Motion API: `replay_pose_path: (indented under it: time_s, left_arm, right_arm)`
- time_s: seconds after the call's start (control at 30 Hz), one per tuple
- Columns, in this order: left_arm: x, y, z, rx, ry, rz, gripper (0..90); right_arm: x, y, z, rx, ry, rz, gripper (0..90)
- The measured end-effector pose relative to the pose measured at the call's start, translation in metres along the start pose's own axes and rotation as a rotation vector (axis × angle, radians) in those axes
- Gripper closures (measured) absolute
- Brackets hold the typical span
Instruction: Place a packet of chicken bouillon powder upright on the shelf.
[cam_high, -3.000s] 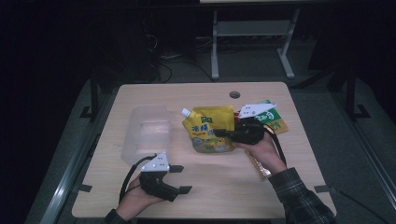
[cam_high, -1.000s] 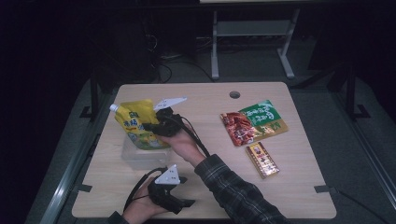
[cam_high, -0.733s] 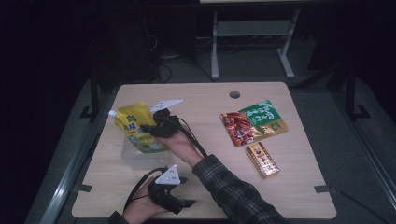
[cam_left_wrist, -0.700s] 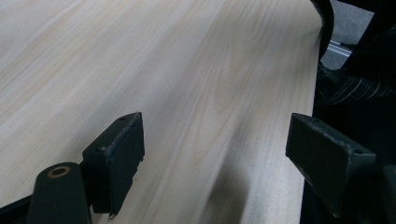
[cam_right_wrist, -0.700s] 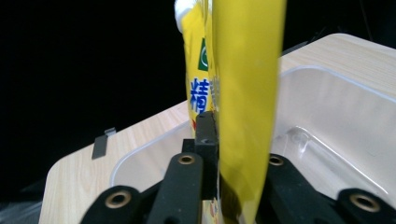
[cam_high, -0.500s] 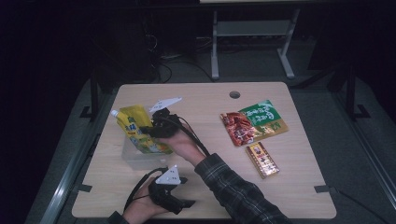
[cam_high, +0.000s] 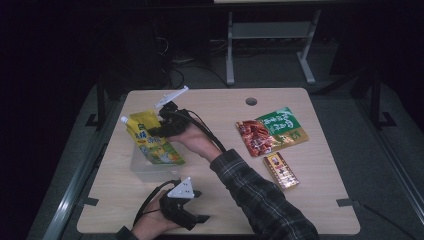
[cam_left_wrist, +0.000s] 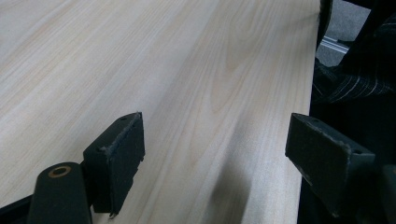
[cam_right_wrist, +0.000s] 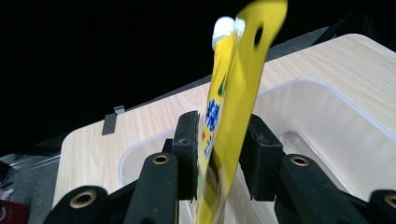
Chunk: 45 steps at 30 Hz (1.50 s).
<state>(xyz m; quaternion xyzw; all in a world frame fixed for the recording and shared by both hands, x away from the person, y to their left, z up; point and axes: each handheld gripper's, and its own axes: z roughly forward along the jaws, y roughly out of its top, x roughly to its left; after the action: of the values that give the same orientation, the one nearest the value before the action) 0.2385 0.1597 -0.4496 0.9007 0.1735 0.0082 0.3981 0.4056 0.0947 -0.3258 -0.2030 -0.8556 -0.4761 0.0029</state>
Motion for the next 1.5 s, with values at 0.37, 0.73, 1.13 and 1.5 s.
replay_pose_path:
  time_s: [0.37, 0.73, 1.13, 1.5]
  left_arm:
    - [-0.001, -0.001, -0.001, -0.008, 0.001, -0.014, 19.8]
    - [-0.003, 0.000, 0.000, 0.003, -0.004, -0.020, 20.1]
    - [-0.001, -0.001, 0.000, 0.028, -0.004, -0.001, 20.2]
    - [-0.001, -0.002, 0.002, 0.033, -0.003, -0.008, 20.2]
  right_arm:
    - [-0.002, 0.015, 0.011, 0.023, 0.010, -0.032, 88.8]
    - [0.008, 0.001, 0.003, -0.150, -0.051, 0.080, 89.9]
    - [0.010, -0.037, 0.008, -0.278, -0.038, 0.084, 89.8]
    - [0.017, -0.050, -0.003, -0.230, -0.042, 0.022, 85.0]
